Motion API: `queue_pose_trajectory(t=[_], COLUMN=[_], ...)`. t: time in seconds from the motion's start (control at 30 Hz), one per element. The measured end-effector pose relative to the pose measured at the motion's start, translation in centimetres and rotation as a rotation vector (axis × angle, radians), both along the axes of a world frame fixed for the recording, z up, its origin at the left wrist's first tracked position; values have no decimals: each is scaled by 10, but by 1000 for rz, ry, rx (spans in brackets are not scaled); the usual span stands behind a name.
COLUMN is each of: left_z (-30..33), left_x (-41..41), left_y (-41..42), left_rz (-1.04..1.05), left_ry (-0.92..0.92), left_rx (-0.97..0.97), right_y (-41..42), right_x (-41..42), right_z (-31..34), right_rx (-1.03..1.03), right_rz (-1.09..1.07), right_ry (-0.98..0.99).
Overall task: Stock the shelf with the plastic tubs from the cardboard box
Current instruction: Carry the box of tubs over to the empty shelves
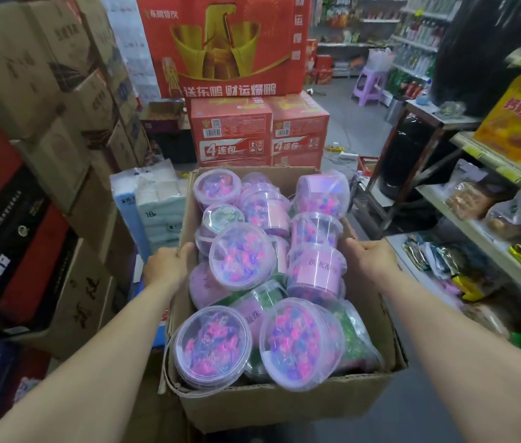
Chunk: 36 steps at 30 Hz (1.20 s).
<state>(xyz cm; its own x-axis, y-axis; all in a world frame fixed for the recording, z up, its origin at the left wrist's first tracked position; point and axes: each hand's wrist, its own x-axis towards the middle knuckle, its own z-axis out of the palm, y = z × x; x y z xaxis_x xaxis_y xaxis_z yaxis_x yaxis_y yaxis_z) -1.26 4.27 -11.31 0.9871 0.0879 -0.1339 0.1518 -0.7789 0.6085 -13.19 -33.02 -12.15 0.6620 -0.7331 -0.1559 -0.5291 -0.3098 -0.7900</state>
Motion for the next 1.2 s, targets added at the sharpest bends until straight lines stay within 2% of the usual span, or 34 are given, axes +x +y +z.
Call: queue_pose_trajectory(t=[0.23,0.4,0.6,0.67,0.87,1.03,1.2], left_z=[10,11,-3,-4,-19,-31,-53], left_x=[-103,-194,-298,-322,-426,-518,-634], left_y=[-7,-25,-83,-103,-211,-303,-405], left_rz=[-84,-220,-420,-457,-733,-991,-1245], left_ry=[-87,-128,-105,-64,-11,-34,18], left_rx=[-5,28,8,18,26,58,94], right_y=[8,-7,-23,-25,-58,-65,-58], right_x=[-132,-246,-409,-451,-621,-750,-881], right_z=[9,9,21,20,-2,-8,-25], right_rx=[-49,-33,-11,15,28,74,135], right_rz=[-7,-116,-214,-233,-604,-776,-1140], right_ry=[-75,-64,-52,33,40,119,81])
